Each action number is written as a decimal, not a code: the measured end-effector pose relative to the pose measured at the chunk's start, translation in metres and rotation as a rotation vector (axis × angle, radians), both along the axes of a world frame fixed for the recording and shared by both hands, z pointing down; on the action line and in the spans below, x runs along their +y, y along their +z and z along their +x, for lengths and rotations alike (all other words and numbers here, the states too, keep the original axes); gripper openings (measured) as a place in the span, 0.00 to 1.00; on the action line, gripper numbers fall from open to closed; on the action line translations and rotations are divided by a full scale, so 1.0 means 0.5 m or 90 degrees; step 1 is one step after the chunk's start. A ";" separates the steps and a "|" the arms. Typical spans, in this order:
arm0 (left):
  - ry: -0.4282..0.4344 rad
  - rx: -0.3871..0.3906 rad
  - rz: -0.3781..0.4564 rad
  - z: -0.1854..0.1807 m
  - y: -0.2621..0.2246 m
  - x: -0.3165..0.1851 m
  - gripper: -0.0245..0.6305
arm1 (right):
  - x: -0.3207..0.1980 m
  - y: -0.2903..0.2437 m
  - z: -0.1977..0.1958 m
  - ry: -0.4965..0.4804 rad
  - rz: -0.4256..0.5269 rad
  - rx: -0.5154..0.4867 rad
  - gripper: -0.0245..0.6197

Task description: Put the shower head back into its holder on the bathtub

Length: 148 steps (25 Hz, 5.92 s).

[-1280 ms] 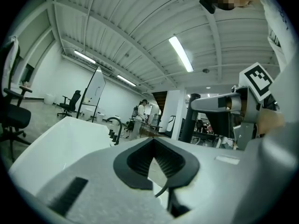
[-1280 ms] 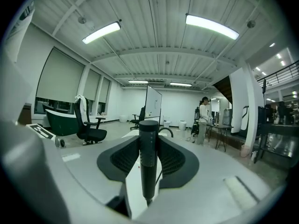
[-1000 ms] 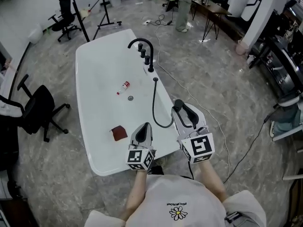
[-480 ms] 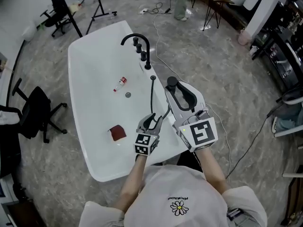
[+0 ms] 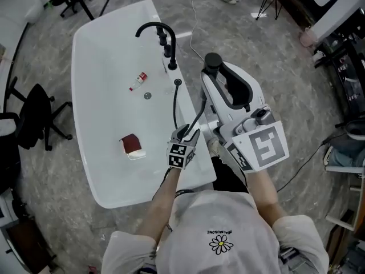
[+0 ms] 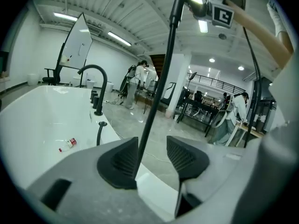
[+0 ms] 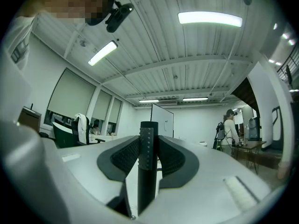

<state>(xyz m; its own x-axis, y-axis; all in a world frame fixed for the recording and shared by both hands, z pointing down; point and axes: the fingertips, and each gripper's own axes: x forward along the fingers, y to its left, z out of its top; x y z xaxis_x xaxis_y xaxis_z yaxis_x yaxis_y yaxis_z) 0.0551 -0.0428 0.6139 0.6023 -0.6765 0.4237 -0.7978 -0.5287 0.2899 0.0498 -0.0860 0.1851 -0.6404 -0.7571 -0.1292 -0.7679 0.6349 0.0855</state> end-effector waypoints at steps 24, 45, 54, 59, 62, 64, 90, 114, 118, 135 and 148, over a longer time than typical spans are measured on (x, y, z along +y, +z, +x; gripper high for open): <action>-0.041 -0.083 -0.212 -0.065 0.303 0.004 0.33 | -0.127 0.015 0.004 -0.030 -0.030 0.000 0.24; -0.011 -0.185 -0.202 -0.142 0.428 -0.050 0.31 | -0.228 0.180 -0.053 -0.078 -0.118 -0.043 0.24; -0.048 -0.230 -0.257 -0.179 0.554 -0.161 0.12 | -0.289 0.288 -0.071 -0.122 -0.158 -0.046 0.24; -0.093 -0.252 -0.224 -0.212 0.531 -0.199 0.12 | -0.308 0.314 -0.041 -0.094 -0.141 -0.013 0.24; -0.123 -0.259 -0.170 -0.232 0.475 -0.225 0.12 | -0.312 0.300 -0.029 -0.073 -0.128 -0.010 0.24; -0.132 -0.261 -0.126 -0.243 0.425 -0.253 0.12 | -0.307 0.275 -0.023 -0.060 -0.110 -0.014 0.24; -0.128 -0.185 0.298 -0.204 -0.212 -0.427 0.04 | -0.168 0.033 0.049 0.021 -0.006 -0.124 0.24; 0.044 -0.132 -0.112 -0.093 0.275 -0.171 0.12 | -0.261 0.036 0.019 0.036 0.037 -0.004 0.24; -0.030 -0.144 -0.015 -0.155 0.182 -0.289 0.12 | -0.259 0.014 -0.001 0.048 0.068 0.006 0.24; -0.112 -0.060 0.472 -0.154 -0.496 -0.586 0.11 | -0.200 -0.080 0.061 0.080 0.126 -0.066 0.24; -0.087 -0.019 0.505 -0.067 -0.525 -0.654 0.11 | -0.228 -0.033 0.088 0.072 0.099 -0.062 0.24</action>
